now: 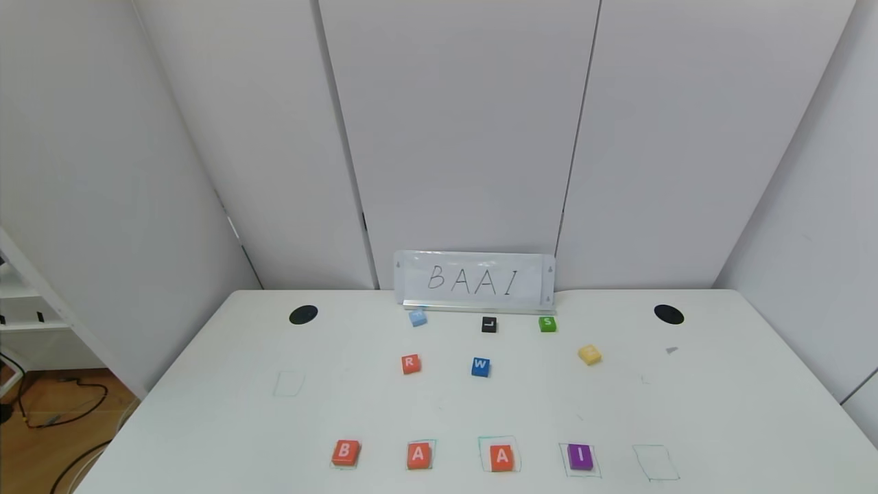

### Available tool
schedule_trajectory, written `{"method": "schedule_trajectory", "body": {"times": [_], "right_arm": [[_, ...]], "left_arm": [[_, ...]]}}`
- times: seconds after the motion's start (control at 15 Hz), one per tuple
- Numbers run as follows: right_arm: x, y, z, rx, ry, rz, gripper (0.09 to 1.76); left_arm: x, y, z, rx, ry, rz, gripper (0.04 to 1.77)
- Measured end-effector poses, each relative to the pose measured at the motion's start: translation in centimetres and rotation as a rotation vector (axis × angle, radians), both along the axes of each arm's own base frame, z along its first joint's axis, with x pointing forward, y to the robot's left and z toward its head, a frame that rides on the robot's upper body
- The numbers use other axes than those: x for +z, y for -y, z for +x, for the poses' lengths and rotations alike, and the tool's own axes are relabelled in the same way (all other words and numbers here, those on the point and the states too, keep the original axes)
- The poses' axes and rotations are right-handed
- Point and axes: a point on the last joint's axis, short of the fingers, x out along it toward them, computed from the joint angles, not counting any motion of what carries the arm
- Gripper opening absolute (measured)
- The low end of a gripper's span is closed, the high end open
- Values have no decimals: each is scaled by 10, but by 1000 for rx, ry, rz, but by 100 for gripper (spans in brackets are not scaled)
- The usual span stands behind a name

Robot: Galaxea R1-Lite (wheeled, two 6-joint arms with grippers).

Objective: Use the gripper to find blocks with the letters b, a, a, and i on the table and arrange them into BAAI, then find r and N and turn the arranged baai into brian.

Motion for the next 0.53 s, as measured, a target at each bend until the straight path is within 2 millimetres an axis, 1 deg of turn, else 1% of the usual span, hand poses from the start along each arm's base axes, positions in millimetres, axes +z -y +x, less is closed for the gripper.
{"method": "schedule_trajectory", "body": {"times": [0.07,0.13,0.27,0.33,0.4,0.47,0.53], "right_arm": [[-18,0,13,6,-45,-11,171],[-39,-1,27,22,-128,-12,171],[-78,-1,44,53,-390,29,171],[-94,-1,48,66,-520,52,171],[-104,-1,49,88,-607,78,171],[-108,-2,49,111,-641,108,171],[-108,-2,50,118,-643,117,171]], "left_arm": [[-12,0,8,-10,-22,7,172],[-26,1,16,-24,-77,15,172],[-59,1,30,-28,-292,36,172],[-72,1,33,-26,-390,50,172],[-82,1,35,-19,-466,58,172],[-88,1,35,-16,-509,57,172],[-90,1,36,-15,-516,53,172]]}}
